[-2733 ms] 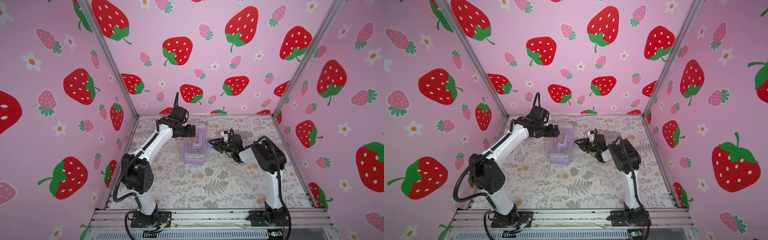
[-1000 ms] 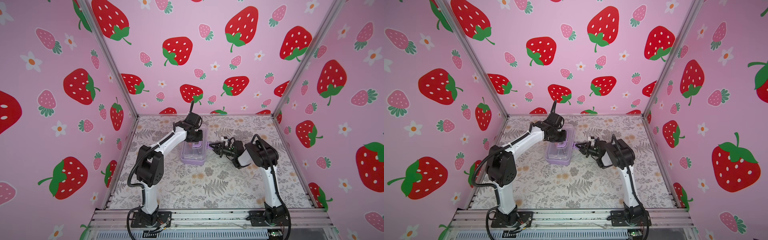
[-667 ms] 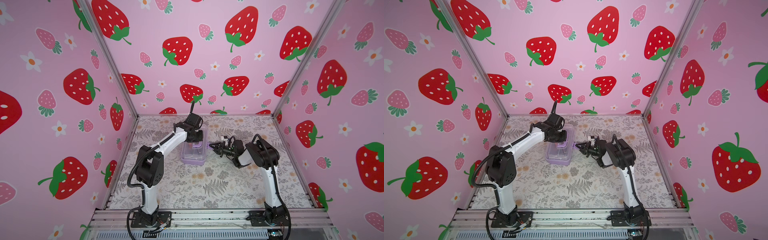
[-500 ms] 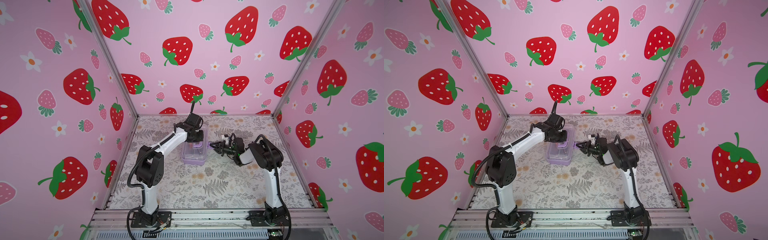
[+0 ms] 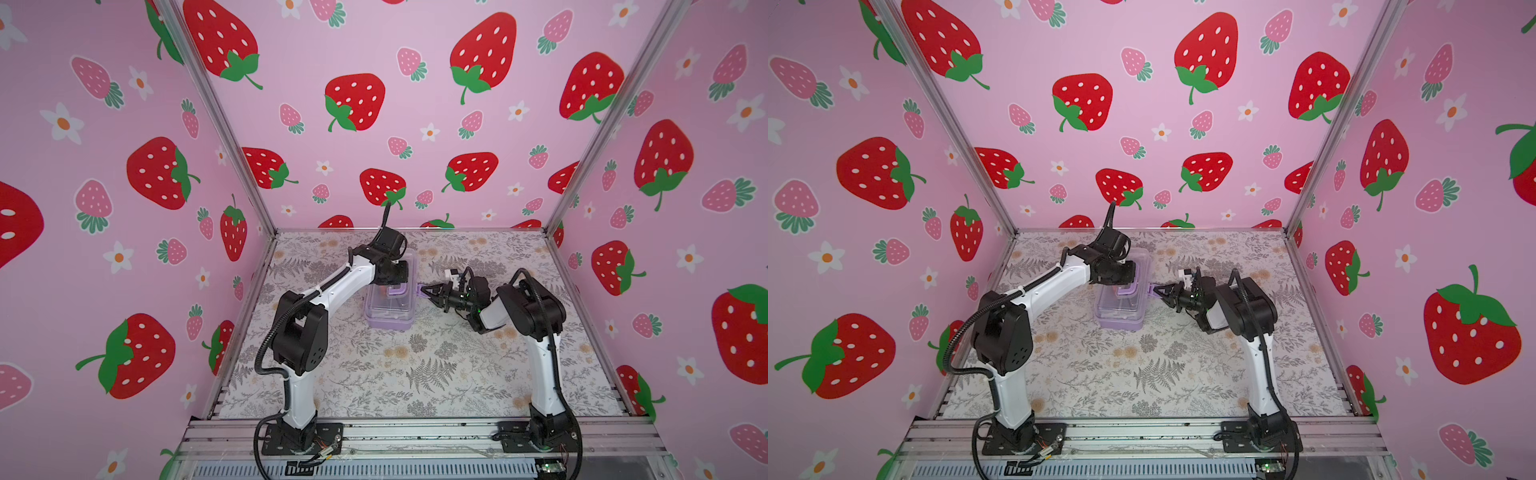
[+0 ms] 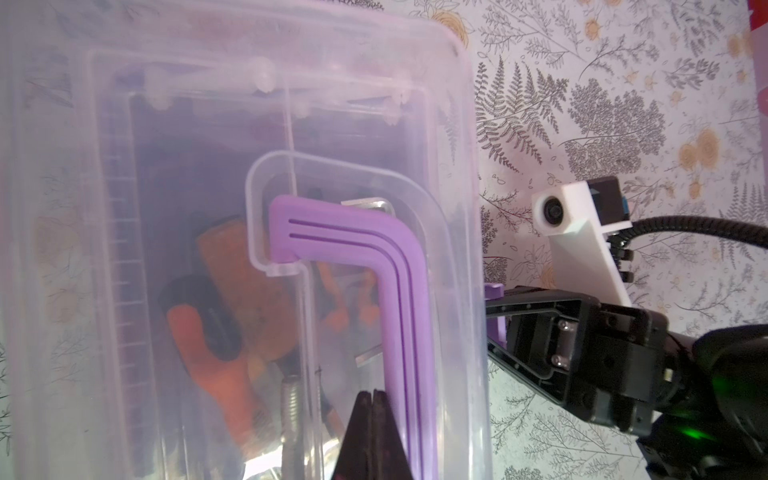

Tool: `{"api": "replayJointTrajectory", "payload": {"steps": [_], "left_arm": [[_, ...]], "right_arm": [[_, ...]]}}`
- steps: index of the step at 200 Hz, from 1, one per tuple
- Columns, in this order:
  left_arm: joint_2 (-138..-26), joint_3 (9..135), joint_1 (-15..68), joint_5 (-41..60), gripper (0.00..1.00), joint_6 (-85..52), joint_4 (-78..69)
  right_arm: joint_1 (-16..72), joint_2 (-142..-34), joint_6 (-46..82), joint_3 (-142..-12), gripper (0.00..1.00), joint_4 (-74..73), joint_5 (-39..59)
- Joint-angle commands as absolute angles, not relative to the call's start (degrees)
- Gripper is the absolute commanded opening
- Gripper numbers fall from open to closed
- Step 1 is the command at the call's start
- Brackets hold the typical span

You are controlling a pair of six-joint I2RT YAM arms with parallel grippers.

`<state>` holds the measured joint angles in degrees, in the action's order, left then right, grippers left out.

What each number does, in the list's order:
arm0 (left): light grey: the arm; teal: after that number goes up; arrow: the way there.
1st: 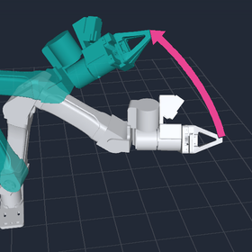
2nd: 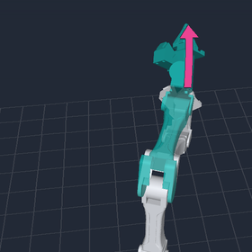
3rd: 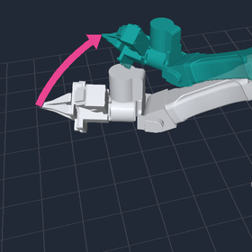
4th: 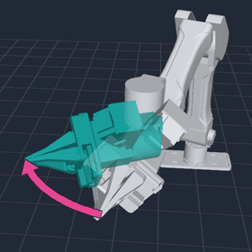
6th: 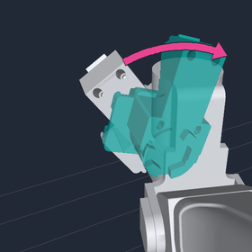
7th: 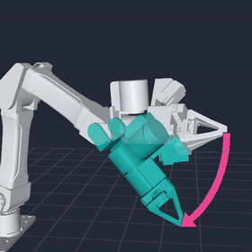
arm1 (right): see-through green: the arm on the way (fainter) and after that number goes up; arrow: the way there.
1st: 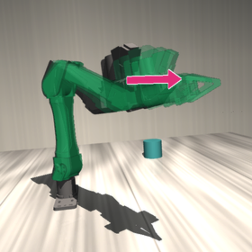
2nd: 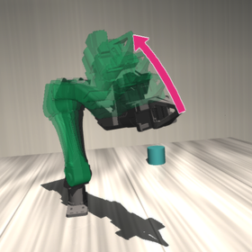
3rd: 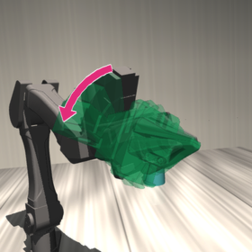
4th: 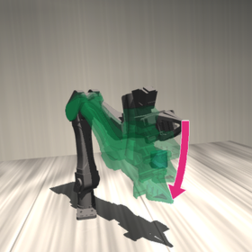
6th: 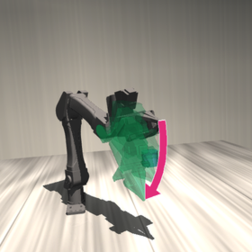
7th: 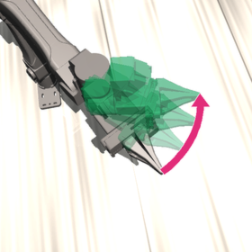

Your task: Pack the tool kit

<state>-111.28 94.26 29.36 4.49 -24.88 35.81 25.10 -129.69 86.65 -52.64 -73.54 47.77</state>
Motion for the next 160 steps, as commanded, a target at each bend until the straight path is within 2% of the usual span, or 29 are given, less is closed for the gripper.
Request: {"api": "replayJointTrajectory", "payload": {"steps": [1, 85, 114, 160], "left_arm": [[-114.3, 92.6, 30.2, 6.2, 0.00, -25.5, 40.7], [-114.5, 92.4, 30.1, 6.3, 0.00, -25.5, 40.7], [-114.8, 92.5, 30.1, 6.6, 0.00, -25.5, 40.8], [-113.1, 92.7, 30.4, 6.7, 0.00, -25.6, 40.2]], "right_arm": [[24.6, -129.6, 82.4, -52.5, 0.00, -71.5, 46.5], [24.4, -128.8, 78.8, -52.9, 0.00, -66.7, 45.2], [24.4, -123.6, 67.6, -54.4, 0.00, -51.4, 42.4], [24.5, -112.8, 47.3, -58.2, 0.00, -25.0, 29.7]]}}
